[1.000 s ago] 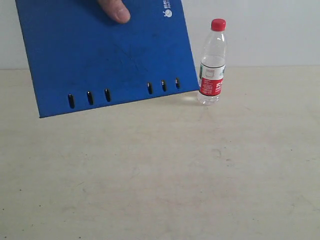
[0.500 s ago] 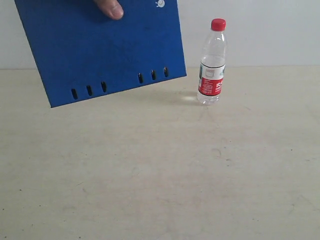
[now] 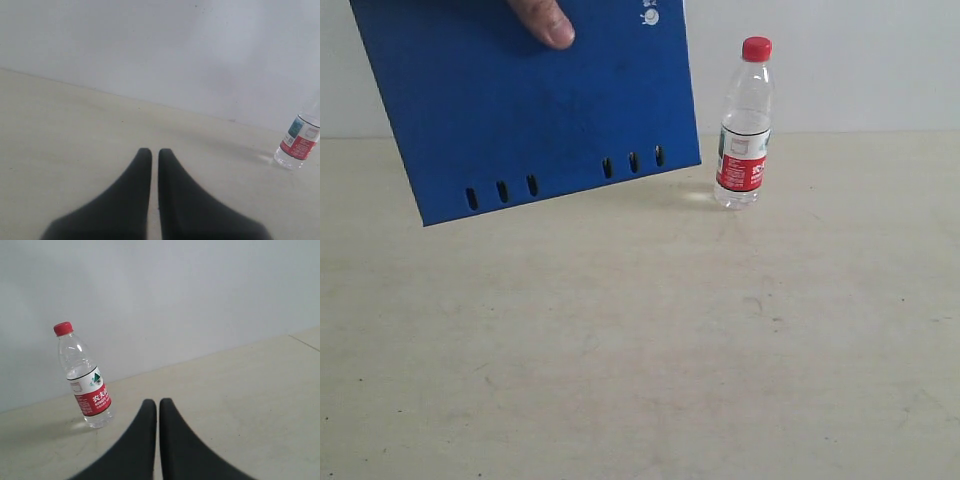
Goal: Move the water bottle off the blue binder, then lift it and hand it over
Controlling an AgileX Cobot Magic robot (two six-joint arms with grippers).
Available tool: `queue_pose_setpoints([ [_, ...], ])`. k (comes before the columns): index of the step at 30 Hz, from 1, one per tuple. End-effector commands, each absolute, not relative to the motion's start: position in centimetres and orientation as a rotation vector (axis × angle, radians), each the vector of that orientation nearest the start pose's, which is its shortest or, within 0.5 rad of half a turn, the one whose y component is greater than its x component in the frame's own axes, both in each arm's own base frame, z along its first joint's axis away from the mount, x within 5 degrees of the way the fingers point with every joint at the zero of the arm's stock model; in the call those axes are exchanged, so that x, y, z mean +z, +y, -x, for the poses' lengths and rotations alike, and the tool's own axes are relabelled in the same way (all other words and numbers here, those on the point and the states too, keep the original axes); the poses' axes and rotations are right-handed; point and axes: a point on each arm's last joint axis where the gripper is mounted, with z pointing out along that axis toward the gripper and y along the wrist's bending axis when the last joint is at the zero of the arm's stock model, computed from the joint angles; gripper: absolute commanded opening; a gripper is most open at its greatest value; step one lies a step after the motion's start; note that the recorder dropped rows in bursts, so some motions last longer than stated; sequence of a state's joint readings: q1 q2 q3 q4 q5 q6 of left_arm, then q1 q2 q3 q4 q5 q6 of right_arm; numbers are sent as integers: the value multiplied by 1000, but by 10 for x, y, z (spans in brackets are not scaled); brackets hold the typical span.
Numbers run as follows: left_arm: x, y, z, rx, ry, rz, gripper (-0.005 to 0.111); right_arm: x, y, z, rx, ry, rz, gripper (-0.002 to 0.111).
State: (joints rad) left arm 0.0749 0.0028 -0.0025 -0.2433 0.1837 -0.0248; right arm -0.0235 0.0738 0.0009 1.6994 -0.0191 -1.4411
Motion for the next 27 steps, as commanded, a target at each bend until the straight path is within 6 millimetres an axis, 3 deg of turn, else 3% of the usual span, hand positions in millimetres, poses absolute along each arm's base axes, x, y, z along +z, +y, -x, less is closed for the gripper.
queue_pose_setpoints([
  [1,197,0,-56,-196,1646,263,4,208,-3,-63,171,1549,-235,0],
  [14,197,0,-56,-193,1646,261,4,214,5,-56,239,1473,-144,0],
  [20,197,0,-56,-192,1645,261,4,203,22,-54,-41,1541,405,0],
  [23,197,0,-56,-192,1645,261,4,205,22,-53,-124,1538,496,0],
  [27,197,0,-56,-192,1645,261,4,214,16,-52,-453,1490,740,0],
])
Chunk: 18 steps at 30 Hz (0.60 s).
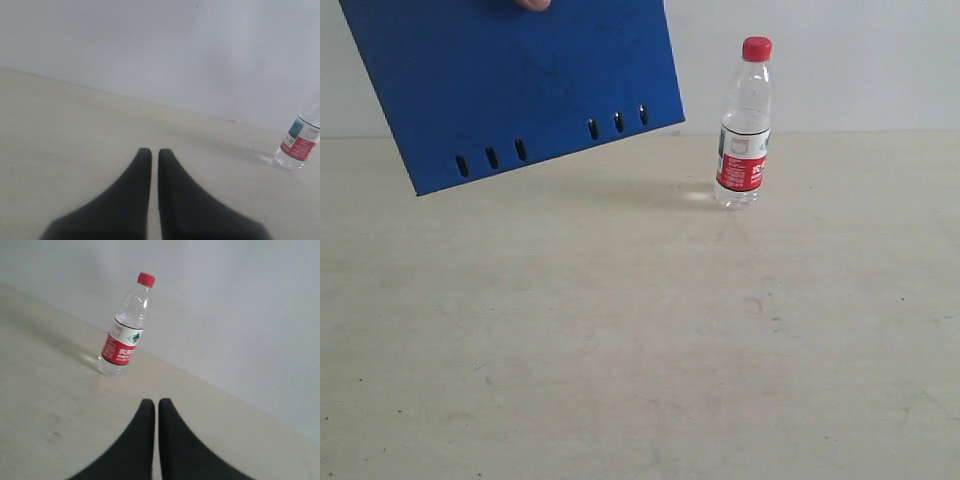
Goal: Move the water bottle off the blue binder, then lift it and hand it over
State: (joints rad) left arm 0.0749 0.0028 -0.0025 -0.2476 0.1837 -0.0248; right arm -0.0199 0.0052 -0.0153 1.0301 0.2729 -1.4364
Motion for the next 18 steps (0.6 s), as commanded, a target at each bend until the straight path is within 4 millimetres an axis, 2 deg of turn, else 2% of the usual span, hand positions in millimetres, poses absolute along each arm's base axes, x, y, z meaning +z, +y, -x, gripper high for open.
queue_pose_setpoints([
  [1,197,0,-56,-192,1645,261,4,215,15,-52,-497,1483,771,0],
  [5,197,0,-56,-192,1645,261,4,219,8,-52,-736,1407,907,0],
  [9,197,0,-56,-192,1645,261,4,230,2,-52,-972,1269,943,0],
  [13,197,0,-56,-192,1645,261,4,246,0,-50,-1181,1074,924,0],
  [14,197,0,-56,-192,1645,261,4,255,0,-47,-1217,998,860,0],
  [18,197,0,-56,-192,1645,261,4,267,0,-42,-1262,885,759,0],
])
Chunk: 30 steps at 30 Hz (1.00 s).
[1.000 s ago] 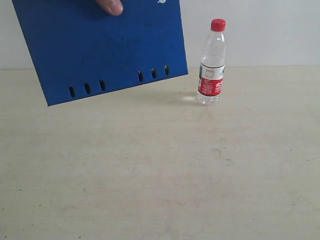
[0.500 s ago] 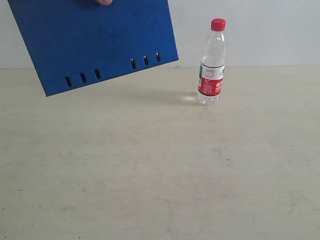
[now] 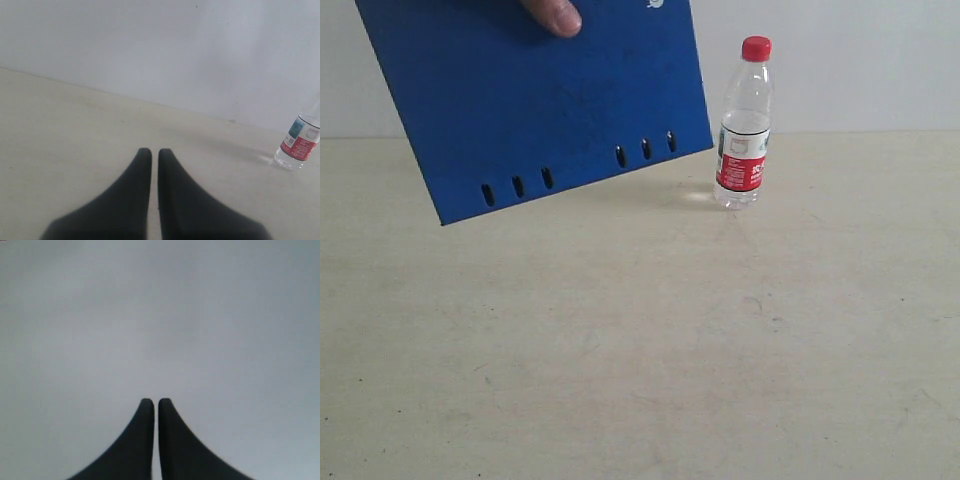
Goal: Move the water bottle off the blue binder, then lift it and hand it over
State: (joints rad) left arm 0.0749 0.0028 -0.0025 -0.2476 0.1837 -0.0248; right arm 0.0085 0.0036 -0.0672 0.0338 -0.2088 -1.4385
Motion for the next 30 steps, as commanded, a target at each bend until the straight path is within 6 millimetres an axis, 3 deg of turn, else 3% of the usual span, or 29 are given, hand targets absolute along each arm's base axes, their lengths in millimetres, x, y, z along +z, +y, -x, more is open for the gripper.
queue_pose_setpoints([
  [1,197,0,-56,-192,1645,261,4,267,0,-41,-1264,879,754,0],
  [4,197,0,-56,-192,1645,261,4,267,0,-42,-1254,887,751,0],
  [5,197,0,-56,-192,1645,261,4,268,-1,-41,-1173,905,680,0],
  [7,197,0,-56,-192,1645,261,4,269,-1,-40,-614,1006,351,0],
  [8,197,0,-56,-192,1645,261,4,268,1,-41,-222,1041,151,0],
  [10,197,0,-56,-192,1645,261,4,263,8,-43,310,1114,-80,0],
  [11,197,0,-56,-192,1645,261,4,259,8,-45,346,1157,-108,0],
  [13,197,0,-56,-192,1645,261,4,238,3,-52,226,1352,-127,0],
  [14,197,0,-56,-192,1645,261,4,216,-1,-55,129,1508,-141,0],
  [17,197,0,-56,-192,1645,261,4,180,-11,-52,-15,1836,-202,0],
  [18,197,0,-56,-192,1645,261,4,182,-9,-53,-94,1826,-52,0],
  [22,197,0,-56,-192,1645,261,4,183,-7,-53,-216,1822,140,0],
  [30,197,0,-56,-192,1645,261,4,185,-2,-54,-53,1795,46,0],
])
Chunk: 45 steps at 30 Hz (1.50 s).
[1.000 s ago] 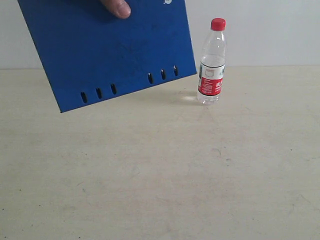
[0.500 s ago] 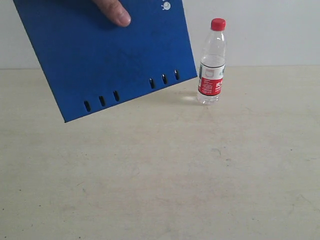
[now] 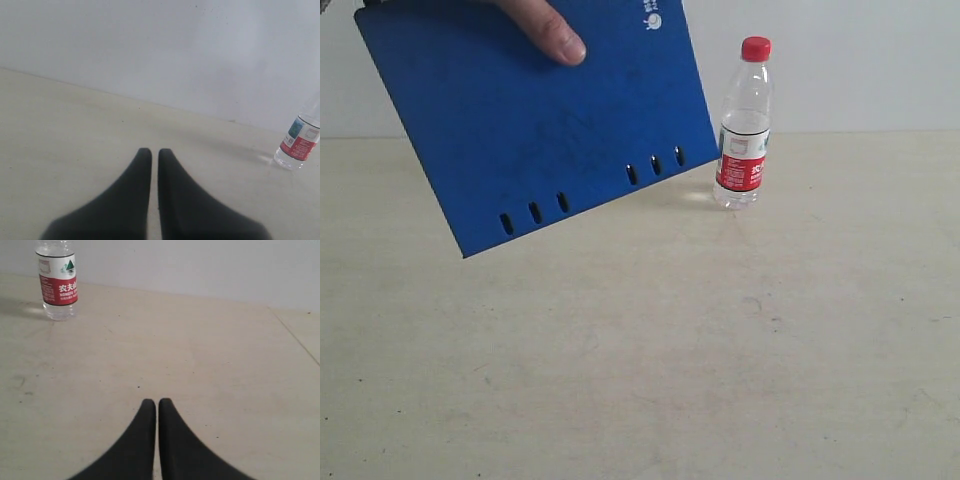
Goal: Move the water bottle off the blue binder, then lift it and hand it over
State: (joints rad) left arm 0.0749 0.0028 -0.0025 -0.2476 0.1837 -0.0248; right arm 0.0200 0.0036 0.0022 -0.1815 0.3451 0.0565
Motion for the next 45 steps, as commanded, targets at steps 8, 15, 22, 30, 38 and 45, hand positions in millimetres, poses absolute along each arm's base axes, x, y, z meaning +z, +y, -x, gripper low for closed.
queue_pose_setpoints([
  [8,197,0,-56,-192,1645,261,4,184,1,-54,27,1802,-8,0],
  [15,197,0,-56,-192,1645,261,4,181,1,-53,38,1836,-12,0],
  [22,197,0,-56,-192,1645,261,4,182,0,-53,0,1834,-14,0],
  [30,197,0,-56,-192,1645,261,4,182,0,-53,13,1832,-25,0],
  [38,197,0,-56,-192,1645,261,4,182,0,-53,13,1832,-25,0],
  [45,197,0,-56,-192,1645,261,4,182,0,-53,15,1832,-28,0],
])
